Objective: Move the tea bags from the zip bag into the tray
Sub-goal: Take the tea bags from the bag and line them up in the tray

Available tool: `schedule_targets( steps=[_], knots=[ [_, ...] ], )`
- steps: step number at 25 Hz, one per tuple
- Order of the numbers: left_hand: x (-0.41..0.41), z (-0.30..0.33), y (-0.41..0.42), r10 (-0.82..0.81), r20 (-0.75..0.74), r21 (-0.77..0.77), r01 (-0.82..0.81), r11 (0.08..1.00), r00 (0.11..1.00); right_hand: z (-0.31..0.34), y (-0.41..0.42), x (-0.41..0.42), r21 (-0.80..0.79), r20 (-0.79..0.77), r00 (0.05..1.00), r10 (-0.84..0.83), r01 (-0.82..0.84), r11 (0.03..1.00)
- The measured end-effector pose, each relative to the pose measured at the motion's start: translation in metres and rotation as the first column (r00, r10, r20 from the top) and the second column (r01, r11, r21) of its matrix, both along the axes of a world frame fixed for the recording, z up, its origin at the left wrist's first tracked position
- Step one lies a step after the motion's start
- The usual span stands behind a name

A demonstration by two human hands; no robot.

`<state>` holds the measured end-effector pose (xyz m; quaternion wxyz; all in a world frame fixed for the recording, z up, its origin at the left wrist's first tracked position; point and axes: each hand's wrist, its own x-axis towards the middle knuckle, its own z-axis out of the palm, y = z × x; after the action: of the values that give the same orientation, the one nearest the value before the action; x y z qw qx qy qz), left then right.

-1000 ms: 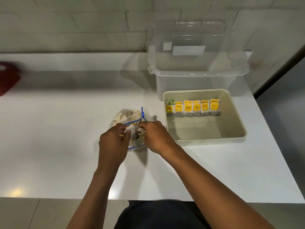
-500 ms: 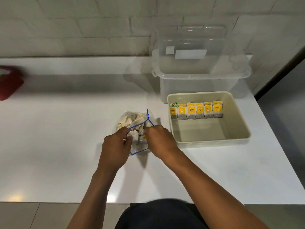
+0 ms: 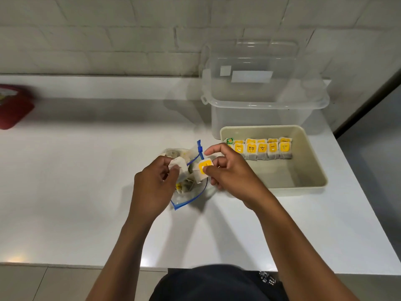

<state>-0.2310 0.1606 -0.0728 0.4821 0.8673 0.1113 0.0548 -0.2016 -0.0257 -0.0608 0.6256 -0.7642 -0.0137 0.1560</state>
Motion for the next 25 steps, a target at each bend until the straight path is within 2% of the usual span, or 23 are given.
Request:
schedule_targets(
  steps=[5,9,14,16,19,21,23,25],
  knots=[
    [0.002,0.01,-0.019,-0.062,0.03,-0.016,0.063,0.998,0.998,0.009,-0.023,-0.002,0.021,0.07,0.994,-0.081,0.079,0.997],
    [0.004,0.008,-0.038,-0.054,0.015,-0.131,0.055,0.99,0.998,0.013,-0.057,0.001,0.068,0.118,0.976,-0.183,0.176,0.982],
    [0.002,0.012,-0.065,-0.08,0.037,-0.173,0.085,0.981,0.996,0.02,-0.108,0.018,-0.059,0.195,0.953,-0.23,0.246,0.967],
    [0.002,0.01,-0.073,-0.079,0.042,-0.156,0.085,0.984,0.996,0.021,-0.129,0.032,-0.263,0.248,0.952,-0.179,0.244,0.933],
    [0.002,-0.002,-0.081,-0.037,0.064,-0.166,0.047,0.985,0.997,0.017,-0.146,0.05,-0.581,0.309,0.951,0.024,0.168,0.796],
    [-0.001,-0.009,-0.086,-0.002,0.069,-0.179,0.014,0.984,0.998,0.01,-0.144,0.056,-0.636,0.288,0.936,0.203,0.028,0.771],
    [-0.004,-0.012,-0.089,0.027,0.085,-0.165,-0.013,0.986,0.996,-0.002,-0.135,0.064,-0.574,0.214,0.92,0.327,-0.152,0.804],
    [-0.007,-0.014,-0.09,0.028,0.085,-0.118,-0.018,0.993,0.996,-0.023,-0.124,0.076,-0.537,0.126,0.908,0.401,-0.278,0.797]
  ],
)
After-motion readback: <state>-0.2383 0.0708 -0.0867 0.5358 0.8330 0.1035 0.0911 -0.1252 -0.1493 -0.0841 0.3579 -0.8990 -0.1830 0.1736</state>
